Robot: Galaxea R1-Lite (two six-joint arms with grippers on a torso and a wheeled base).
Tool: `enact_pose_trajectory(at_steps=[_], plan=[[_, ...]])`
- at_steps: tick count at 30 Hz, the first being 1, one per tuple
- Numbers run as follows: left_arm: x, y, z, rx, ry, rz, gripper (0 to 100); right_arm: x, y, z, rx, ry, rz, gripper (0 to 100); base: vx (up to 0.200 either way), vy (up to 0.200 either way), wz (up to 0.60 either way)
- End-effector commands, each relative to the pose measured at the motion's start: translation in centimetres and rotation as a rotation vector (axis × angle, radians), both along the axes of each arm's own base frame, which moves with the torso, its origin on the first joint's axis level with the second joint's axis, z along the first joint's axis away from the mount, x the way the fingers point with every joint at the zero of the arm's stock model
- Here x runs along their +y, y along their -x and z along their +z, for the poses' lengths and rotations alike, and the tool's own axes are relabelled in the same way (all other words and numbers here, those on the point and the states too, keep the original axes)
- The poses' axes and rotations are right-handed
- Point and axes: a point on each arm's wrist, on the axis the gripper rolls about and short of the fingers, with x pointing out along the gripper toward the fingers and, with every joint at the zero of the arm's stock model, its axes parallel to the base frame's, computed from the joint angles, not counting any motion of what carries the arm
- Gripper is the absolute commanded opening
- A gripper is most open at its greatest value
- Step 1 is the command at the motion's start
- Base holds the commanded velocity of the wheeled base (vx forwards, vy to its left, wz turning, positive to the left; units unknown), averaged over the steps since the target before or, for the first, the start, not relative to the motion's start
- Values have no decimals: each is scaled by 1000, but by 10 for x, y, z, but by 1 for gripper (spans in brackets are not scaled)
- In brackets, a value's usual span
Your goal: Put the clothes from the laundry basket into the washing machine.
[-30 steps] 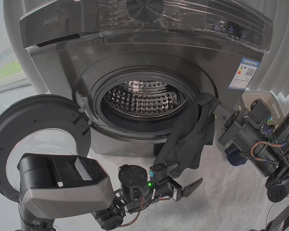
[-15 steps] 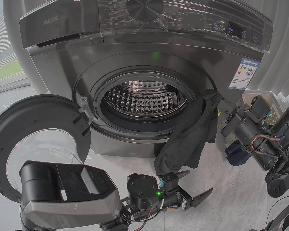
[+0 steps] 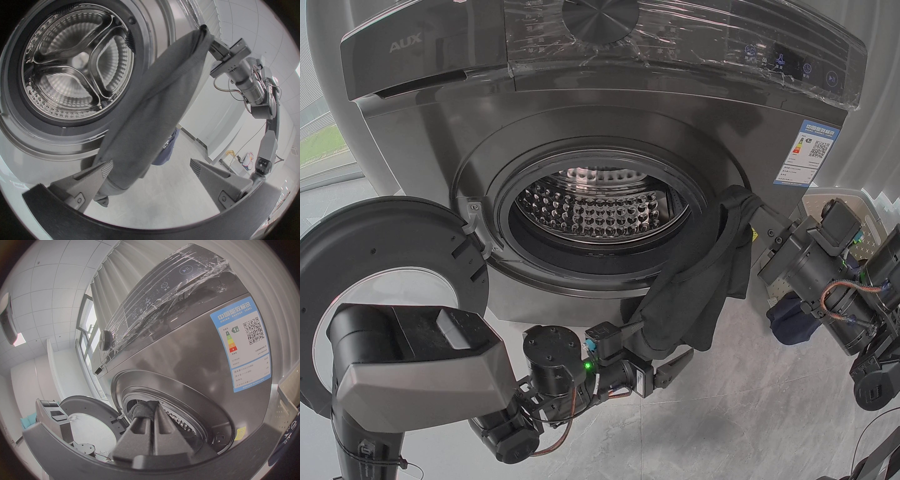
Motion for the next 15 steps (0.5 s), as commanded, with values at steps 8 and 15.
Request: enact_pose_trajectory(at_steps=[8, 15], plan=[[-1, -21, -18, 7, -6, 30, 100, 1, 0, -1, 4, 2, 2, 0, 0, 0, 0], [-16, -37, -28, -20, 22, 33, 100, 1, 0, 0, 0, -1, 1, 0, 0, 0, 0]])
